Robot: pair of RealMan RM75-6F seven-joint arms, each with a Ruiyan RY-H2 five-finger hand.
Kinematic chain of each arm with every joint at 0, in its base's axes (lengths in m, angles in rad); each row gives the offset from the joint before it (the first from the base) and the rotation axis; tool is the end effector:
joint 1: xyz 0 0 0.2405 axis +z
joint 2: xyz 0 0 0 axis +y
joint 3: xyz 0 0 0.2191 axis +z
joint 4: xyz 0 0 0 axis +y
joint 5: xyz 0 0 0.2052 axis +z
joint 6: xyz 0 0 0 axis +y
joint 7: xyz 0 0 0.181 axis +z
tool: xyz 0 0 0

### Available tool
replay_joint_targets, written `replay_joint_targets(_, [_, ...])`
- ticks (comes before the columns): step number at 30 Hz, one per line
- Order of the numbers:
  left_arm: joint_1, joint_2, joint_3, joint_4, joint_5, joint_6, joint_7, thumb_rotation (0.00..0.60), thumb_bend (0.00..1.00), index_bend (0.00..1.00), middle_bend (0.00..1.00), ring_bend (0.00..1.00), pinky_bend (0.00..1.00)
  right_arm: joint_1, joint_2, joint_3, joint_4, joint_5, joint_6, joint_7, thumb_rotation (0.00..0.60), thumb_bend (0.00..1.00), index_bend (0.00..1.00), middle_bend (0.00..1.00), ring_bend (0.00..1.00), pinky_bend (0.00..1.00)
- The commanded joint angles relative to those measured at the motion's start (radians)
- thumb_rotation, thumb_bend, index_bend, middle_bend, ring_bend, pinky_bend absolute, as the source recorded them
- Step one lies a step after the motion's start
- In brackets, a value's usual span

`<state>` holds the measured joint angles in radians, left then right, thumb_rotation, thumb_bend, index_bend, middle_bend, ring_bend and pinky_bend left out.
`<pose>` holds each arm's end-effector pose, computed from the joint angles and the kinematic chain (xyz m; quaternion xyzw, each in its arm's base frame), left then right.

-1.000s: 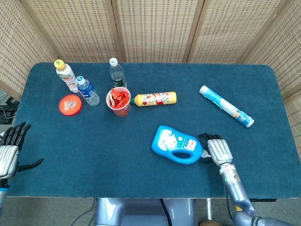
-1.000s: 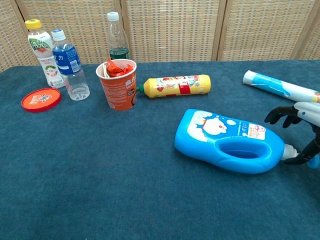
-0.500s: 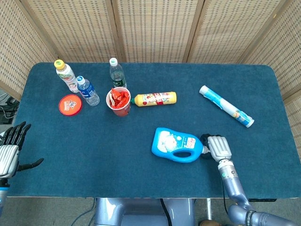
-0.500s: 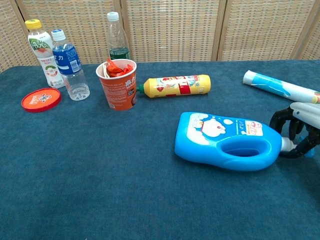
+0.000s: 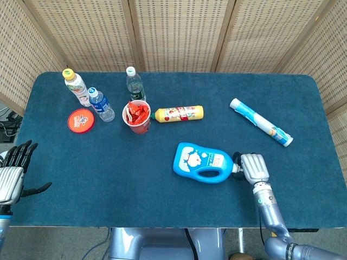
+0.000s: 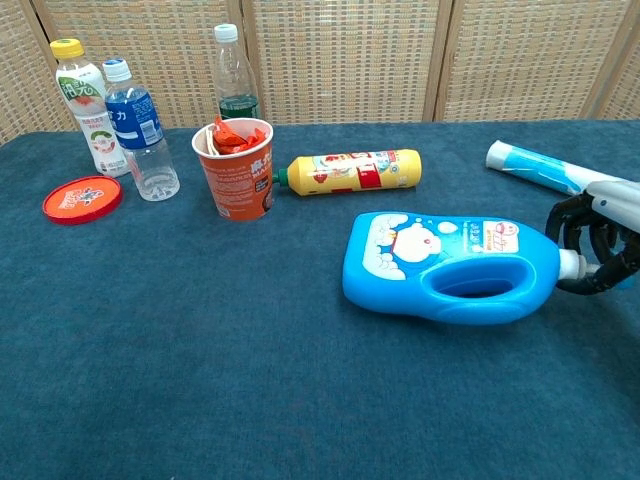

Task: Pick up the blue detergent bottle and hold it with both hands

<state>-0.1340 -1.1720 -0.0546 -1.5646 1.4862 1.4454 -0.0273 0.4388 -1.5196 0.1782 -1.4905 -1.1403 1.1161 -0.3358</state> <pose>-0.2735 0.2297 0.1315 -0.5988 -0.3968 -0.4007 0.5687 -0.2086 -0.3131 0.0089 0.6488 -0.4436 0.3440 0.5139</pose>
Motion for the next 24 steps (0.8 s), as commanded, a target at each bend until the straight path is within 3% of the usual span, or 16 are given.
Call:
replay_joint_targets(1, [-0.002, -0.002, 0.001, 0.000, 0.001, -0.003, 0.004, 0.600, 0.00, 0.00, 0.00, 0.00, 0.00, 0.006, 0.042, -0.004, -0.066, -0.025, 0.009, -0.025, 0.600, 0.73, 0.70, 0.75, 0.75, 0.50])
replay_joint_targets(5, [-0.010, -0.001, -0.002, -0.003, 0.003, -0.010, 0.011, 0.600, 0.00, 0.00, 0.00, 0.00, 0.00, 0.024, 0.107, 0.013, -0.188, -0.027, 0.021, -0.100, 0.600, 0.73, 0.70, 0.76, 0.75, 0.50])
replay_joint_targets(10, [-0.020, 0.000, -0.008, -0.005, 0.001, -0.018, 0.012, 0.600, 0.00, 0.00, 0.00, 0.00, 0.00, 0.062, 0.167, 0.051, -0.332, 0.055, 0.018, -0.223, 0.600, 0.73, 0.70, 0.76, 0.75, 0.50])
replay_joint_targets(16, [-0.065, -0.016, -0.025, 0.014, 0.029, -0.042, 0.030, 0.600, 0.00, 0.00, 0.00, 0.00, 0.00, 0.137, 0.214, 0.116, -0.495, 0.227, 0.048, -0.394, 0.600, 0.74, 0.70, 0.76, 0.76, 0.50])
replay_joint_targets(24, [-0.124, -0.008, -0.040, -0.027, 0.050, -0.093, 0.045, 0.600, 0.00, 0.00, 0.00, 0.00, 0.00, 0.252, 0.200, 0.207, -0.601, 0.515, 0.107, -0.518, 0.600, 0.75, 0.71, 0.77, 0.77, 0.51])
